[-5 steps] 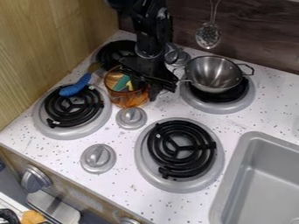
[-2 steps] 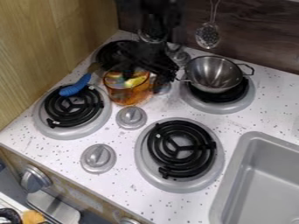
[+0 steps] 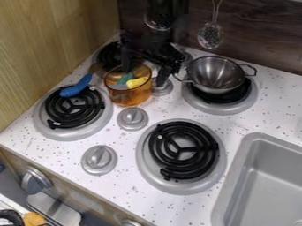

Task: Moving out the pot from middle of two burner

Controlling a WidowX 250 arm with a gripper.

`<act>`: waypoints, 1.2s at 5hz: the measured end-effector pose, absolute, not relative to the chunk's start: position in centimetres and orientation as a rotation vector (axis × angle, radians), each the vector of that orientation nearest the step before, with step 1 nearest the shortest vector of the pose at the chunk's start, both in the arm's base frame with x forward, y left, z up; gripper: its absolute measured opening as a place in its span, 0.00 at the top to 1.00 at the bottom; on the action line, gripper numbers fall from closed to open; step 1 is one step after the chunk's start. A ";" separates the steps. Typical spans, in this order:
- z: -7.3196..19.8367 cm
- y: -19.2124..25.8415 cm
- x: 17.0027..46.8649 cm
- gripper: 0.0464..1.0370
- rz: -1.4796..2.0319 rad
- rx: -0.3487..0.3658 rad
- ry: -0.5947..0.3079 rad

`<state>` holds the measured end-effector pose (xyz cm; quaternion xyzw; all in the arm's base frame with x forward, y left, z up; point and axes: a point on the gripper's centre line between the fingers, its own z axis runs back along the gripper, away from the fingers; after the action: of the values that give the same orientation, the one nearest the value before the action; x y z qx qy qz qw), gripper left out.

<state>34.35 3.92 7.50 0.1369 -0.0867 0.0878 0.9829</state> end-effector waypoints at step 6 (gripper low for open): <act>9.5 4.6 28.7 0.04 0.352 0.171 -0.188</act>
<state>28.67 4.59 9.47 0.0848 -0.0932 0.1748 0.9765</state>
